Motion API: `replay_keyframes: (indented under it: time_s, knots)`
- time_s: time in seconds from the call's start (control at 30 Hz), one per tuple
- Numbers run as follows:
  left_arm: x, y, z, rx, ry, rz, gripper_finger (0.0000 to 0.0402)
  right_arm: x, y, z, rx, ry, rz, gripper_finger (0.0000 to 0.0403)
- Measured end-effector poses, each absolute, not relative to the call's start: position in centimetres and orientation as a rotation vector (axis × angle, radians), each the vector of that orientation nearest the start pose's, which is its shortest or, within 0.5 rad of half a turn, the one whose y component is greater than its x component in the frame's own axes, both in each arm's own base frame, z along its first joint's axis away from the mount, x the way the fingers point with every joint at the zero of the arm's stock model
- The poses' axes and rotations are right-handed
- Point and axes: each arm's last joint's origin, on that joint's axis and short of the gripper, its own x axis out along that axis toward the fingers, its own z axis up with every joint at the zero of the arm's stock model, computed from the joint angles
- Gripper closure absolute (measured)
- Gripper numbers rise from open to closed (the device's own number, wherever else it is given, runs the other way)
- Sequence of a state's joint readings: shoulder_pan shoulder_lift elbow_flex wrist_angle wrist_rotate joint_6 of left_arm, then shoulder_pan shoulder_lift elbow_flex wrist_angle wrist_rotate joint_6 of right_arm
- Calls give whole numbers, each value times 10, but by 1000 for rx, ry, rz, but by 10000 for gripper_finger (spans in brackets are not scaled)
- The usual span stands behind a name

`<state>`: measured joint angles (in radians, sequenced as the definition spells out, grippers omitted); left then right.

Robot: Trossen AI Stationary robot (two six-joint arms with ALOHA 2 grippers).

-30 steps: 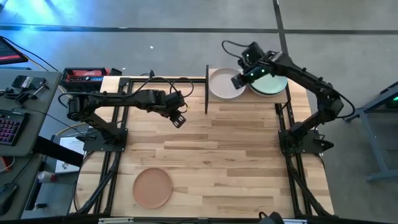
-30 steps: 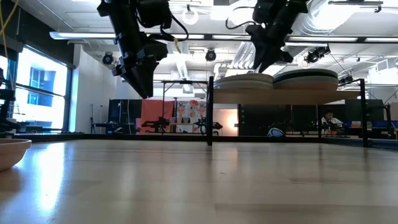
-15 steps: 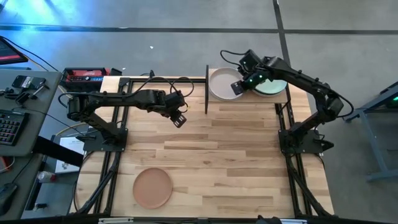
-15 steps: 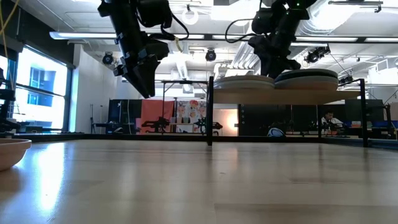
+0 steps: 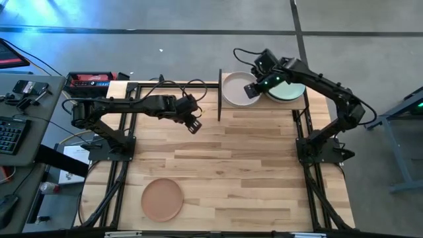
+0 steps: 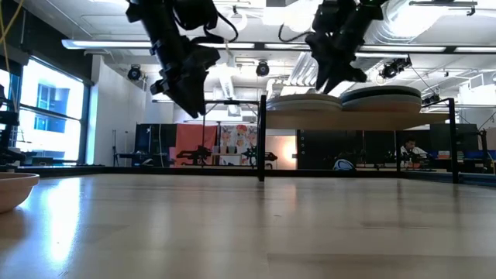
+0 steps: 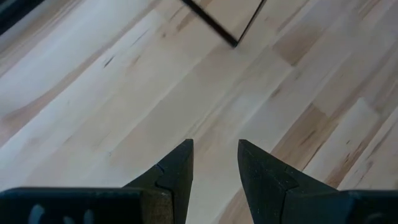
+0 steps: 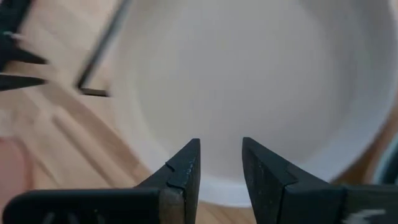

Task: Place and stack plates onto a shelf
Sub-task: Stack the brown plate on top of the light brown plate on the shelf

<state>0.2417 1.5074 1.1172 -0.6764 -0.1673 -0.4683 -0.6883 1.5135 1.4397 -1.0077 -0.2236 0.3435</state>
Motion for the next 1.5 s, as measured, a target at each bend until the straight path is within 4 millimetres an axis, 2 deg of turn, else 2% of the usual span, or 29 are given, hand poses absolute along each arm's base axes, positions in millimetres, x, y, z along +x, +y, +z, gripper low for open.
replay_keyframes:
  time_s: [0.13, 0.37, 0.57, 0.67, 0.83, 1.03, 1.23, 1.4, 1.5]
  knots:
    - [293, 77, 247, -460, 921, 607, 287, 244, -174, 337, 762, 888, -534, 307]
    - [293, 77, 247, -542, 892, 648, 287, 263, -141, 355, 751, 887, -447, 307]
    - [288, 66, 242, -707, 1015, 541, 287, 278, -109, 361, 753, 894, -414, 307]
    - [285, 50, 240, -780, 1089, 516, 287, 283, -95, 360, 761, 902, -433, 307]
    - [285, 16, 238, -771, 1160, 485, 287, 290, -73, 360, 785, 903, -460, 307]
    - [284, -26, 238, -694, 1212, 376, 287, 295, -47, 360, 793, 902, -484, 307]
    - [274, -64, 237, -588, 1274, 293, 287, 298, -21, 360, 788, 892, -508, 307]
    - [254, -88, 216, -505, 1383, 270, 287, 299, 1, 360, 784, 877, -527, 307]
    - [238, -95, 199, -490, 1465, 321, 287, 299, 11, 360, 778, 870, -530, 307]
